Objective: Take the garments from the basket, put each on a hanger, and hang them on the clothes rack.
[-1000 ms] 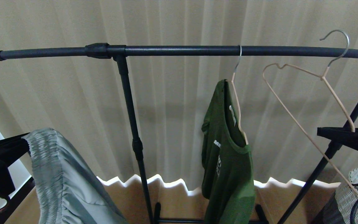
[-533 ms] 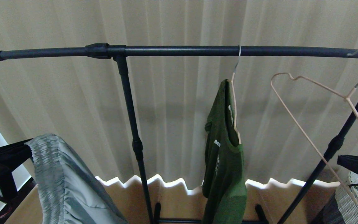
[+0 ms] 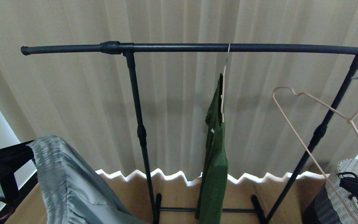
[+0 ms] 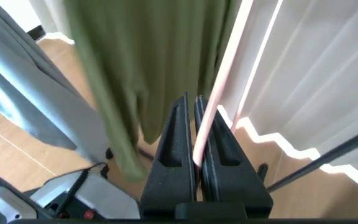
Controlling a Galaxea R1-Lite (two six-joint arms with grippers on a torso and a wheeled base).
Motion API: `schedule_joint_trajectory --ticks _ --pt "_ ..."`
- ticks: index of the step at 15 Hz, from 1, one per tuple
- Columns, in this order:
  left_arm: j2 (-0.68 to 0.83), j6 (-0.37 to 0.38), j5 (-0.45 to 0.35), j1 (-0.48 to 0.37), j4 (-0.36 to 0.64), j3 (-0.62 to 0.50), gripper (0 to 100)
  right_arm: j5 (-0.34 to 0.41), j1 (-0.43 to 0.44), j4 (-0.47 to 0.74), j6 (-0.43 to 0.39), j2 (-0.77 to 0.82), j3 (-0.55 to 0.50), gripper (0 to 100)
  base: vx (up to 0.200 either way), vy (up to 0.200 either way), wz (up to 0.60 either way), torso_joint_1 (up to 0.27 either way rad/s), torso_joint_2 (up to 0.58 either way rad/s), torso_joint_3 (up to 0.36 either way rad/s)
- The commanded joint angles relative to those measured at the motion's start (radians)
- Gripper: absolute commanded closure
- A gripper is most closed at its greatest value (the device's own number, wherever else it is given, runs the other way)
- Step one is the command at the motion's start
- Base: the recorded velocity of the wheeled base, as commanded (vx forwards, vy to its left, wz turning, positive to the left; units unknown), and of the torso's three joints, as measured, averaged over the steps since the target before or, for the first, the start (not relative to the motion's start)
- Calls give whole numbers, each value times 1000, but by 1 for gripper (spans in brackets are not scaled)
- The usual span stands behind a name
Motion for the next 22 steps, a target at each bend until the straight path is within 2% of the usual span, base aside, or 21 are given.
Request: schedule_joint_trajectory --ticks 1,4,8,15,18,20,22 --pt "-2 -1 0 0 -1 4 100 0 0 -2 -1 0 10 100 -200 0 0 -2 2 -2" --pt "0 1 0 0 -3 30 100 2 6 -4 -1 1 21 100 -133 0 0 3 2 3" --pt "0 1 0 -2 -3 46 100 11 83 -7 -1 -11 19 100 0 0 0 0 0 0" --pt "-5 -5 0 0 -3 48 100 11 85 -7 -1 -33 44 100 0 0 0 0 0 0" --pt "-33 -7 0 5 -39 119 100 12 85 -13 1 -102 96 100 0 0 0 0 0 0" --pt "-43 -7 0 6 -73 166 100 12 85 -77 2 -125 177 100 0 0 0 0 0 0" --pt "-22 -37 6 6 -151 214 100 11 79 -243 13 -111 265 100 0 0 0 0 0 0"
